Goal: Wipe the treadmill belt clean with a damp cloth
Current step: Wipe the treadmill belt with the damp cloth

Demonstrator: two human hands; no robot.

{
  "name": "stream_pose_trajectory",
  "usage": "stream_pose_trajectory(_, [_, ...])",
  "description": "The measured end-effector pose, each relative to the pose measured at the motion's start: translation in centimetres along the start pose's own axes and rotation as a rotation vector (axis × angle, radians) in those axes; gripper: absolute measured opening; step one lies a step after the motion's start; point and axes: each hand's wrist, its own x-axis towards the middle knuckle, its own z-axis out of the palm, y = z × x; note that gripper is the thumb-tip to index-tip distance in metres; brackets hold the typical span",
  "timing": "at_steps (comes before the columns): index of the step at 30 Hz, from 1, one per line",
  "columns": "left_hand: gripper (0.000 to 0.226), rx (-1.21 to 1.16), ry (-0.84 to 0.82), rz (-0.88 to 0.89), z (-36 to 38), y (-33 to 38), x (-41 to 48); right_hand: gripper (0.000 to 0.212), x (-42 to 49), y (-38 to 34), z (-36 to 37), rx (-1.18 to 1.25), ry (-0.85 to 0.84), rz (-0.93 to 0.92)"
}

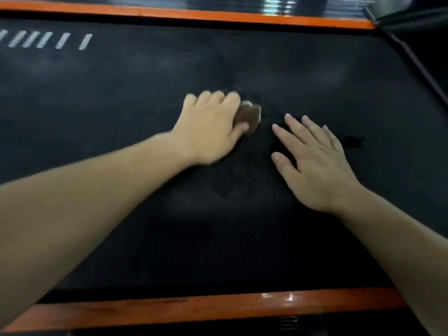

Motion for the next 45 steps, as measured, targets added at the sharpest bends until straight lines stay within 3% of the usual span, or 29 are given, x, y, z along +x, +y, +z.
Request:
stream_pose_trajectory(3, [0.043,-0.019,-0.053,-0.177,0.9,-1.4,6.2,0.068,-0.1,0.0,0.0,0.003,-0.012,-0.015])
stream_pose_trajectory(5, [0.041,-0.032,-0.04,-0.192,1.2,-1.6,7.1,0.069,0.0,0.1,0.0,0.012,-0.011,-0.021])
stream_pose_trajectory(11, [0.034,-0.127,0.04,0.183,-0.4,2.0,-3.3,0.065,0.3,0.1,-0.3,0.026,-0.011,-0.007])
stream_pose_trajectory(14, [0.035,-0.079,0.035,0.232,-0.4,1.9,-3.8,0.061,1.8,0.8,-1.0,0.027,0.008,-0.019])
stream_pose_trajectory(17, [0.044,0.066,-0.01,-0.034,0.3,0.2,3.0,0.053,2.6,1.3,-1.0,0.028,0.011,0.002])
stream_pose_trajectory(20, [0.047,-0.029,-0.123,-0.236,0.9,-1.7,8.4,0.056,2.6,1.5,-0.5,0.002,0.017,-0.011])
stream_pose_trajectory(22, [0.044,-0.023,-0.104,-0.154,0.9,-0.9,7.1,0.055,2.6,1.7,-0.5,0.026,0.015,-0.011])
stream_pose_trajectory(24, [0.039,-0.048,-0.023,0.038,0.7,0.4,3.2,0.057,2.8,1.7,-0.4,0.03,0.016,-0.009])
stream_pose_trajectory(27, [0.029,-0.18,-0.055,0.226,-0.1,0.8,0.2,0.06,2.9,1.6,-0.3,0.015,0.028,-0.015])
stream_pose_trajectory(29, [0.03,-0.066,-0.06,0.144,0.3,-0.2,3.5,0.06,2.9,1.6,-0.5,0.021,0.022,-0.014])
stream_pose_trajectory(31, [0.041,0.023,-0.088,-0.076,1.0,-2.2,9.1,0.06,2.9,1.6,-0.7,0.032,0.022,-0.008])
stream_pose_trajectory(34, [0.045,-0.061,-0.119,-0.302,1.3,-4.5,13.7,0.06,2.7,1.4,-0.6,0.035,0.024,-0.008])
stream_pose_trajectory(36, [0.043,-0.078,-0.086,-0.26,1.4,-3.6,12.5,0.061,2.8,1.3,-0.9,0.031,0.016,-0.004])
stream_pose_trajectory(39, [0.038,-0.085,-0.01,-0.028,1.5,-1.1,7.7,0.065,3.9,1.3,-1.6,0.034,-0.011,-0.01])
stream_pose_trajectory(41, [0.036,-0.111,-0.009,0.034,1.6,-1.3,7.1,0.071,5.1,1.3,-1.6,0.022,-0.015,-0.028])
stream_pose_trajectory(43, [0.039,-0.036,-0.012,-0.01,1.7,-2.7,9.6,0.072,5.7,1.3,-1.3,0.012,-0.003,-0.039])
stream_pose_trajectory(45, [0.044,0.024,-0.028,-0.165,1.9,-5.0,13.4,0.069,5.6,1.4,-0.9,0.027,0.014,-0.035])
